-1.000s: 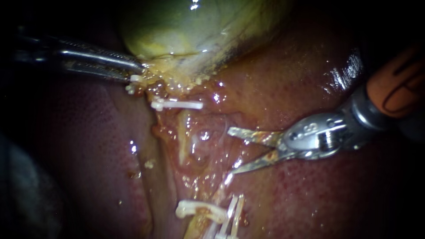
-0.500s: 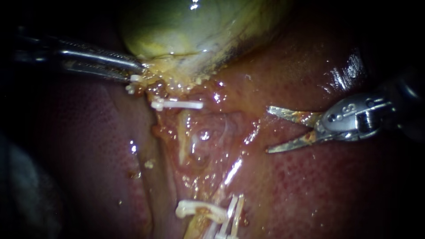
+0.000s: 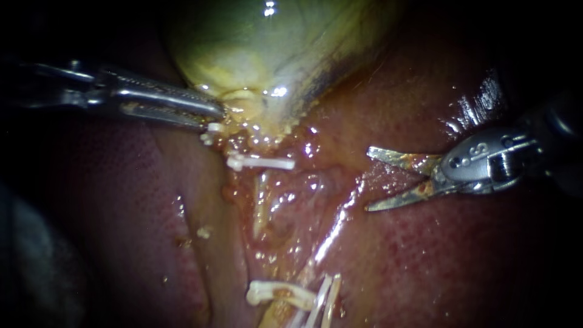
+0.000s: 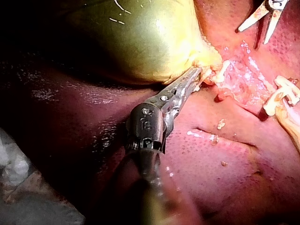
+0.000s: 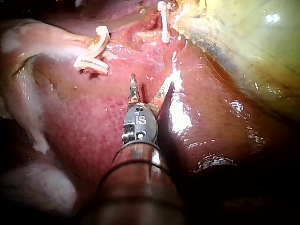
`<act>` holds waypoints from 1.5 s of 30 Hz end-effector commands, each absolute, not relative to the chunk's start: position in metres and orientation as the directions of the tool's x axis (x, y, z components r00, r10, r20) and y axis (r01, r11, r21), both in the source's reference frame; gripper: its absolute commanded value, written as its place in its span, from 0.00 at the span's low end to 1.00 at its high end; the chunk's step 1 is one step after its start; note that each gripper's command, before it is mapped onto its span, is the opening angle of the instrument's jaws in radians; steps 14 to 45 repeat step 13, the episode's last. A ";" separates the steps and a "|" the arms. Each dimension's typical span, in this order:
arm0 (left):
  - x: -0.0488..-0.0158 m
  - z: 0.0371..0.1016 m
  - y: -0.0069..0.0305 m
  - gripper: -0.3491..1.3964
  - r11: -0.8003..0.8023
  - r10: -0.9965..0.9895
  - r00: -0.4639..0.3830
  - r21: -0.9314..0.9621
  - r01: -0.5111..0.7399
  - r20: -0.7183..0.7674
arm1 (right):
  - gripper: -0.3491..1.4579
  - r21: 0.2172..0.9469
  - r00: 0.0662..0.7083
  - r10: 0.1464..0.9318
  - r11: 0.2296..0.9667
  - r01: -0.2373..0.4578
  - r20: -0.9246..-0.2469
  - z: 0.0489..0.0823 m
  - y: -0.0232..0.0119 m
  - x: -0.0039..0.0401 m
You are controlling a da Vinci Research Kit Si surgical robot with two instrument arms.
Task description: Go back from the cut right tube
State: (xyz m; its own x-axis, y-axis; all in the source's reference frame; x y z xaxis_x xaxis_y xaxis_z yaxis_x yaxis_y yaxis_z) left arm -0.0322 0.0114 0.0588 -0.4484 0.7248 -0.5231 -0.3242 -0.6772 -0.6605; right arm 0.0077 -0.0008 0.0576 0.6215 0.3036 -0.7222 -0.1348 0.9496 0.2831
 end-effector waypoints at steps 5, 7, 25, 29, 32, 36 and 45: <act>-0.0323 0.0591 0.0113 0.00 -0.678 0.723 -0.453 -0.660 -0.323 -0.521 | 0.99 0.283 0.621 0.304 0.950 -0.135 -0.722 0.0576 -0.0008 0.0077; -0.0323 0.0591 0.0113 0.00 -0.678 0.723 -0.453 -0.660 -0.323 -0.521 | 0.99 0.283 0.621 0.304 0.950 -0.135 -0.722 0.0576 -0.0008 0.0077; -0.0321 0.0590 0.0113 0.00 -0.678 0.723 -0.453 -0.661 -0.322 -0.521 | 0.99 0.285 0.621 0.304 0.949 -0.132 -0.723 0.0575 -0.0008 0.0078; -0.0321 0.0590 0.0113 0.00 -0.678 0.723 -0.453 -0.661 -0.322 -0.521 | 0.99 0.285 0.621 0.304 0.949 -0.132 -0.723 0.0575 -0.0008 0.0078; -0.0321 0.0590 0.0113 0.00 -0.678 0.723 -0.453 -0.661 -0.322 -0.521 | 0.99 0.285 0.621 0.304 0.949 -0.132 -0.723 0.0575 -0.0008 0.0078; -0.0321 0.0590 0.0113 0.00 -0.678 0.723 -0.453 -0.661 -0.322 -0.521 | 0.99 0.285 0.621 0.304 0.949 -0.132 -0.723 0.0575 -0.0008 0.0078; -0.0321 0.0590 0.0113 0.00 -0.678 0.723 -0.453 -0.661 -0.322 -0.521 | 0.99 0.285 0.621 0.304 0.949 -0.132 -0.723 0.0575 -0.0008 0.0078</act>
